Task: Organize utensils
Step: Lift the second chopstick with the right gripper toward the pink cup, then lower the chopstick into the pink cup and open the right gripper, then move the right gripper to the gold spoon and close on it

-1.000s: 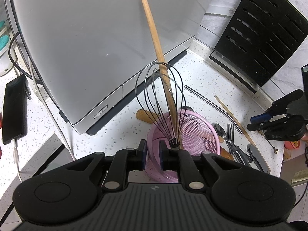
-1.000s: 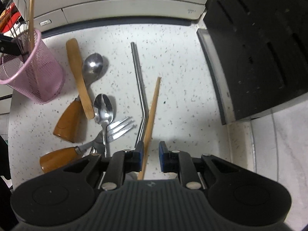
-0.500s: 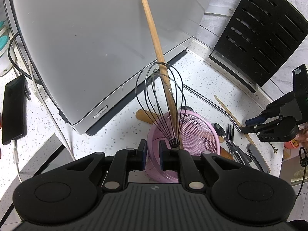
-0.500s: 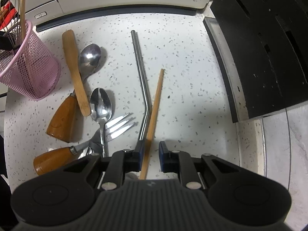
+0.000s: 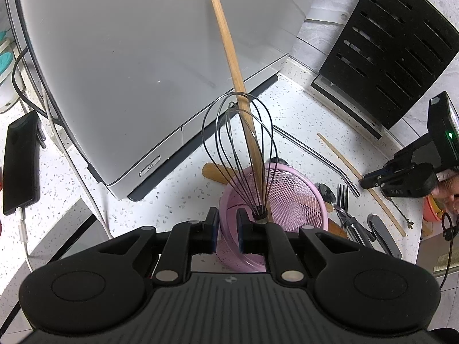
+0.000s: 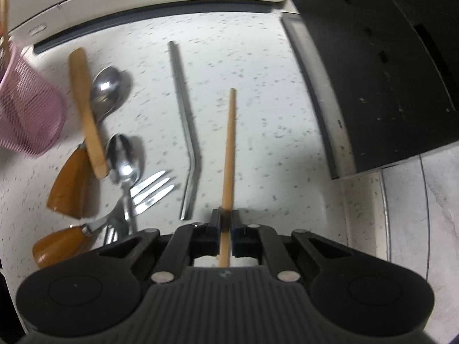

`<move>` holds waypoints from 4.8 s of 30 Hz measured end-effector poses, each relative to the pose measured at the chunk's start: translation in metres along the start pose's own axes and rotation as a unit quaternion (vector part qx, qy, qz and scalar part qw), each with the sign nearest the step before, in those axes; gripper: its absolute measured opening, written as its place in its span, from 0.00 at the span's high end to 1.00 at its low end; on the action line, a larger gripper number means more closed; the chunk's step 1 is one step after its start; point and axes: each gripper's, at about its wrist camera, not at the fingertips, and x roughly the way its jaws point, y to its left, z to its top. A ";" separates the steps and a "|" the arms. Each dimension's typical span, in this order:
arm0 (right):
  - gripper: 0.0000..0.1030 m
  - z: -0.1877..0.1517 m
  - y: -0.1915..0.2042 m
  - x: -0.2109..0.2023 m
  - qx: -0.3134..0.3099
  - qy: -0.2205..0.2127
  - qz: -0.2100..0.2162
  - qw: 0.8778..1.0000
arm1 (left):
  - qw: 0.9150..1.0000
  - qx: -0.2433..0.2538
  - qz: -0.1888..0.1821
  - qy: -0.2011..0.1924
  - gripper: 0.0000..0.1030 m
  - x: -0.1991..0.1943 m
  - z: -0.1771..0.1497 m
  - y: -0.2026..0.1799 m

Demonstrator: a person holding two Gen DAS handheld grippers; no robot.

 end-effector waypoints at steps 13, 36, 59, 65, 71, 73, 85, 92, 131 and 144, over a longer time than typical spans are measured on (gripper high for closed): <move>0.89 0.040 -0.012 0.010 0.003 0.010 0.042 0.999 | 1.000 0.001 -0.001 0.000 0.85 0.001 0.001 0.001; 0.99 0.021 -0.006 -0.020 0.016 -0.034 0.030 0.999 | 1.000 -0.002 -0.003 -0.001 0.85 0.000 0.001 0.002; 0.99 0.012 0.018 -0.133 0.039 -0.213 0.052 0.975 | 1.000 -0.004 -0.003 -0.001 0.85 0.001 0.001 0.002; 0.99 0.017 0.038 -0.148 0.024 -0.239 0.057 0.969 | 1.000 -0.008 -0.004 -0.001 0.85 0.000 0.000 0.003; 0.99 0.020 0.055 -0.173 0.030 -0.294 0.085 0.951 | 1.000 -0.012 -0.007 -0.001 0.85 0.000 0.000 0.005; 0.99 0.021 0.061 -0.181 0.041 -0.327 0.097 0.939 | 1.000 -0.015 -0.009 0.000 0.85 -0.001 0.000 0.005; 0.99 0.034 0.092 -0.182 0.068 -0.395 0.152 0.903 | 1.000 -0.012 -0.007 -0.002 0.85 -0.001 0.000 0.004; 0.99 0.041 0.100 -0.173 0.080 -0.409 0.151 0.897 | 1.000 -0.012 -0.007 -0.002 0.85 -0.001 0.000 0.003; 0.88 0.029 0.127 -0.113 0.036 -0.299 0.145 0.942 | 1.000 -0.005 -0.008 -0.003 0.85 0.000 -0.002 0.002; 0.81 -0.011 0.087 -0.093 0.076 -0.262 0.112 0.955 | 1.000 -0.003 -0.006 -0.003 0.85 0.000 -0.002 0.001</move>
